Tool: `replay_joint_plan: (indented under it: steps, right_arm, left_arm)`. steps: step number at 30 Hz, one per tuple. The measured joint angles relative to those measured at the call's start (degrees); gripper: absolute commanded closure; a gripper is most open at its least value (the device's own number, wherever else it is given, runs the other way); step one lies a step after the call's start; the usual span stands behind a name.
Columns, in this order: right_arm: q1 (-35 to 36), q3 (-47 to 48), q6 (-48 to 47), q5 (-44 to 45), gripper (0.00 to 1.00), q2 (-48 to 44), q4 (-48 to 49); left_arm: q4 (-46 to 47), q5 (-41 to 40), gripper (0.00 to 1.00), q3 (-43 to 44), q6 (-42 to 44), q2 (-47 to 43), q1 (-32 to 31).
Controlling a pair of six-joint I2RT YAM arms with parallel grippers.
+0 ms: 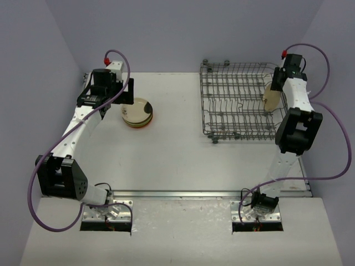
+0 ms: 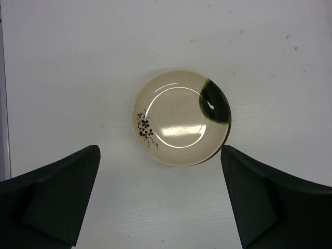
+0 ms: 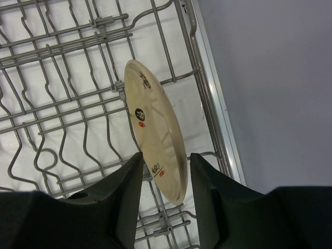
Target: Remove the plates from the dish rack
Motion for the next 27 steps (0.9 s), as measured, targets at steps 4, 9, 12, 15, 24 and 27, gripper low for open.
replay_joint_plan:
  steps: [4, 9, 12, 15, 24, 27]
  right_arm:
    - [0.0, -0.3, -0.3, 0.7, 0.58, 0.9, 1.9]
    - [0.0, -0.4, -0.6, 1.2, 0.62, 2.2, 3.3]
    - [0.0, -0.9, -1.2, 1.9, 0.71, 2.4, 3.4]
    - [0.0, -1.2, -2.0, 2.3, 0.76, 2.5, 3.5]
    - [-0.1, -4.5, -5.6, 3.2, 0.97, 1.1, 6.1]
    - [0.0, -6.1, -7.2, 3.1, 1.00, -0.4, 5.9]
  left_arm:
    - [0.0, 0.0, 0.00, 0.0, 0.0, 0.0, 0.0]
    - [0.0, 0.0, 0.00, 0.0, 0.0, 0.0, 0.0]
    - [0.0, 0.0, 0.00, 0.0, 0.0, 0.0, 0.0]
    - [0.0, 0.0, 0.00, 0.0, 0.0, 0.0, 0.0]
    - [0.0, 0.0, 0.00, 0.0, 0.0, 0.1, 0.0]
    - [0.0, 0.0, 0.00, 0.0, -0.2, 0.1, 0.0]
